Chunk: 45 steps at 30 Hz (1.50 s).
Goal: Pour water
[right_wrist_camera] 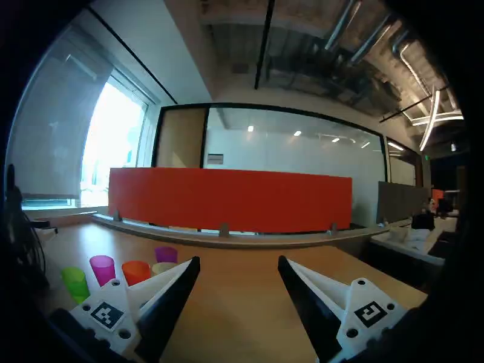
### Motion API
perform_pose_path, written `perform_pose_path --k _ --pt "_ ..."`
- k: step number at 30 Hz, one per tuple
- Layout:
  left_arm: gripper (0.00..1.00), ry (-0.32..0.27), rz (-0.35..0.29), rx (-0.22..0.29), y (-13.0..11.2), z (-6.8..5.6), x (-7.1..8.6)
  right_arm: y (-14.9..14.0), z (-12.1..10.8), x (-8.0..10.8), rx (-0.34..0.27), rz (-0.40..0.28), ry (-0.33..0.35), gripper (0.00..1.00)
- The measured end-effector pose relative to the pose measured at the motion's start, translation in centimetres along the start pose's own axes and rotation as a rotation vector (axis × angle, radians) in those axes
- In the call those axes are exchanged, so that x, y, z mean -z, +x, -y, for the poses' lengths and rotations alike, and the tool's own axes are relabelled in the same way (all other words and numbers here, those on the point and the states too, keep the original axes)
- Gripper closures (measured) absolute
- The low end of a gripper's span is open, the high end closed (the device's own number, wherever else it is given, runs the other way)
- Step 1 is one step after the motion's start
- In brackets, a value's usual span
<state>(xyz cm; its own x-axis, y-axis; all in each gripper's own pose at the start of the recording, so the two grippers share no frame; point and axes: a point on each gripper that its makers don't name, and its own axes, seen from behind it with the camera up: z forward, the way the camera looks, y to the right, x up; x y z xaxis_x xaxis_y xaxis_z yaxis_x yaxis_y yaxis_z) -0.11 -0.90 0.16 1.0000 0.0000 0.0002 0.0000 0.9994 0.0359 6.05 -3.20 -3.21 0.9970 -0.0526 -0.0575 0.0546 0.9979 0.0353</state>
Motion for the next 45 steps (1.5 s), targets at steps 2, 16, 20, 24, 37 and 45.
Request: perform_pose_path --k 2,16,20,24,37,45 --pt "0.08 0.000 0.000 0.000 0.0 0.0 0.0 -0.2 0.0 -0.4 0.003 -0.009 -0.005 0.00" --pt "0.08 0.000 0.000 0.000 0.0 0.0 0.0 -3.5 -1.0 -2.3 -0.035 0.018 -0.025 0.00" --pt "0.09 0.000 0.000 0.000 0.0 0.0 0.0 -4.9 -1.4 -2.3 -0.026 0.040 -0.032 0.00" --pt "0.08 0.000 0.000 0.000 0.0 0.0 0.0 -5.1 -1.8 -2.2 -0.016 0.036 -0.033 0.00" --pt "0.09 0.000 0.000 0.000 0.0 0.0 0.0 -5.8 -3.1 -2.5 -0.043 0.032 -0.044 0.00" --pt "0.09 0.000 0.000 0.000 0.0 0.0 0.0 -6.2 -2.8 -2.6 -0.051 0.049 -0.035 0.00"
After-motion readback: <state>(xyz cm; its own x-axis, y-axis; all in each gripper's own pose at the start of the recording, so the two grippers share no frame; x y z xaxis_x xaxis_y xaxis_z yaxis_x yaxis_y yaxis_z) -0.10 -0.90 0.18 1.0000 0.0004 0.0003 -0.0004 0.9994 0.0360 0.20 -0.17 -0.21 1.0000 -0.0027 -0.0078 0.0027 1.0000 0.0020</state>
